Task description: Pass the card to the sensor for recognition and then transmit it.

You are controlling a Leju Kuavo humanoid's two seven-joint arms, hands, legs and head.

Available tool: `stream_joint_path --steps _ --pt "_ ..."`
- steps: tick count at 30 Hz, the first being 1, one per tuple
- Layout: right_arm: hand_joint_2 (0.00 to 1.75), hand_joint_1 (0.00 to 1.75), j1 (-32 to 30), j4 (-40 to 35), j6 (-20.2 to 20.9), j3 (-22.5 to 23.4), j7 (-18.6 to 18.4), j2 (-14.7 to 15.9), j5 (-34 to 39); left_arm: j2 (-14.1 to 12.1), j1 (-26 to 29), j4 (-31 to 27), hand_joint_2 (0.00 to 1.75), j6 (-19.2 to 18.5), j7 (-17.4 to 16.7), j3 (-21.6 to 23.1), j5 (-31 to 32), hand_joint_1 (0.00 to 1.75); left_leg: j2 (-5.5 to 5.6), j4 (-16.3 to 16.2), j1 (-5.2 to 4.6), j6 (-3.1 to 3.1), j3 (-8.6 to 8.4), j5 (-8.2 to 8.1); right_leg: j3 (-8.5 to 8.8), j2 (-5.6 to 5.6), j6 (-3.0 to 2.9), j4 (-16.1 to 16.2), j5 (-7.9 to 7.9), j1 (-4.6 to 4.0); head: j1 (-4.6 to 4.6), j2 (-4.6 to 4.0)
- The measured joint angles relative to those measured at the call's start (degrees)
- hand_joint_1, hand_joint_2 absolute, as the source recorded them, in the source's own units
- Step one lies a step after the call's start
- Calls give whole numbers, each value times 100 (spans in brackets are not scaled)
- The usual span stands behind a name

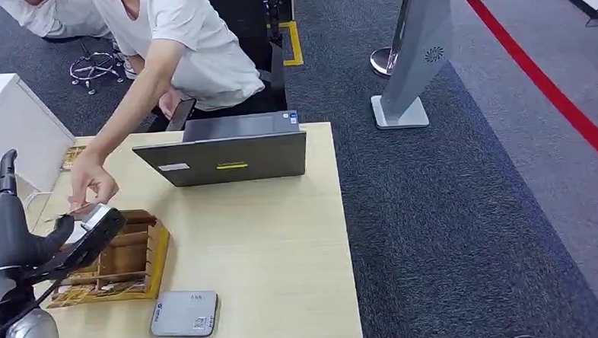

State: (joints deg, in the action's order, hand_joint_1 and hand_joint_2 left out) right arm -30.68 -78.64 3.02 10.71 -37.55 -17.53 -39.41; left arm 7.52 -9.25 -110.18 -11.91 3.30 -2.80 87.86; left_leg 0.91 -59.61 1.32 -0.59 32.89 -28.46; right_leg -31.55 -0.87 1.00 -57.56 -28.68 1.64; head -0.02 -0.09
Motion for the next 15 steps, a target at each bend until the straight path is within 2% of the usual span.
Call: stream_joint_path --steps 1,15 --pt "175 0 -4 -15 0 0 0 0 0 0 4 0 175 -4 0 22 0 175 0 0 0 0 0 0 0 0 0 0 0 0 -2 0" --pt "175 0 -33 -90 7 0 0 0 -6 17 56 0 175 -68 28 85 -15 175 0 0 0 0 1 0 0 0 0 0 0 0 -2 0"
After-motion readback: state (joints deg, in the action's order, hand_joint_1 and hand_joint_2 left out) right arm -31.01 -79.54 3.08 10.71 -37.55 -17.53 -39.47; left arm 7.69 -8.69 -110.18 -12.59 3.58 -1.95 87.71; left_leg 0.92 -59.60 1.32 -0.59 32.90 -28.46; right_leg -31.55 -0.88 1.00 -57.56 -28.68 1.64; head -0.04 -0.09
